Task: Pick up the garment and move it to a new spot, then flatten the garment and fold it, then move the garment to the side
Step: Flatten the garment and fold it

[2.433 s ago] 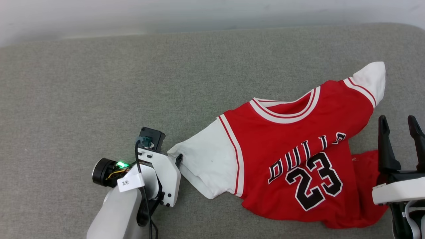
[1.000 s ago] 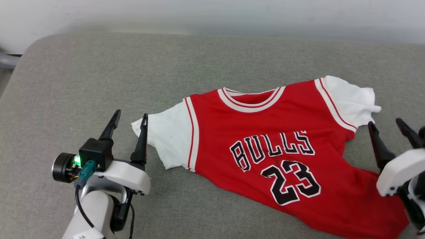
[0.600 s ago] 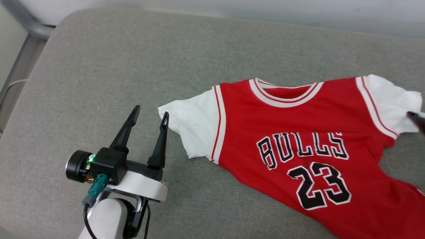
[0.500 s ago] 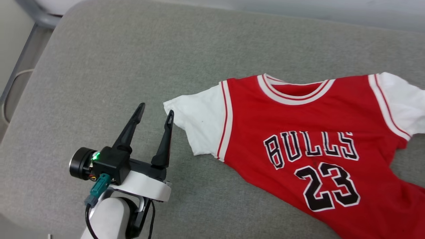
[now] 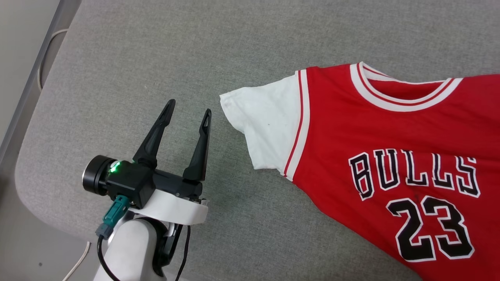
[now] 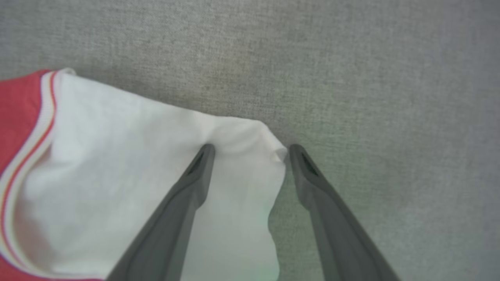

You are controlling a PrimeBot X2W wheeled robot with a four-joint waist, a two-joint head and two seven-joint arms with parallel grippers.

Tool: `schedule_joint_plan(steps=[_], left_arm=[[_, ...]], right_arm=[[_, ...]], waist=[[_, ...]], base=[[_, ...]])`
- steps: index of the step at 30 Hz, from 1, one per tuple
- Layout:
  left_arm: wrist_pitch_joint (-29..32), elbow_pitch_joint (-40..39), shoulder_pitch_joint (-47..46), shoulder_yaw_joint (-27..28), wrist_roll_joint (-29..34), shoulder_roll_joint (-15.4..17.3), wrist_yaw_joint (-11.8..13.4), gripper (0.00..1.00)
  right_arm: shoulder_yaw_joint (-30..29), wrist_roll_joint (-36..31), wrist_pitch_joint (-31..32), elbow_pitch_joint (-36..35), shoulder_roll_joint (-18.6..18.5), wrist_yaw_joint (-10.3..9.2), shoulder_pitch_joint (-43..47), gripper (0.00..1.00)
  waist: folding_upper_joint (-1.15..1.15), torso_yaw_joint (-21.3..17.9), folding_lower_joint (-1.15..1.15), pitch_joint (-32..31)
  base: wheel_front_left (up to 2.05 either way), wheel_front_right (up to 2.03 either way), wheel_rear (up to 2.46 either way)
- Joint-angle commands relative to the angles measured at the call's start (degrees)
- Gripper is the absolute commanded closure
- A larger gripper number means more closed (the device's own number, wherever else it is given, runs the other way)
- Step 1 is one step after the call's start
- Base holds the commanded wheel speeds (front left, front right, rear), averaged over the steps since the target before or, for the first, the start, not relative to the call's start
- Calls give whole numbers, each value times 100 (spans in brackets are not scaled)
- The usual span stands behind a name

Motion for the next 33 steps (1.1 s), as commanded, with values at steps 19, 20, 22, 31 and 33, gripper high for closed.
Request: schedule_joint_plan(steps=[19, 20, 22, 31, 33], left_arm=[[-13, 349, 38, 406, -24, -80, -160, 0], [-14, 451, 40, 399, -58, -45, -181, 0], [12, 637, -44, 350, -117, 69, -209, 0], [1754, 1372, -1063, -122, -692, 721, -284, 0], [2319, 1403, -1369, -393, -1063, 928, -289, 0]], right_arm=[[122, 235, -597, 566, 227, -7, 926, 100], [153, 271, -676, 542, 183, -7, 967, 100], [250, 354, -847, 452, 127, -7, 1021, 100], [605, 651, -1157, 280, 3, -7, 767, 100], [683, 681, -1178, 268, 16, -7, 667, 100]], waist=[[0, -256, -1, -343], [0, -304, -1, -383], [0, -413, -1, -441], [0, -804, -1, -318], [0, -862, -1, -240]], base=[[0, 0, 0], [0, 0, 0], [0, 0, 0], [0, 0, 0], [0, 0, 0]])
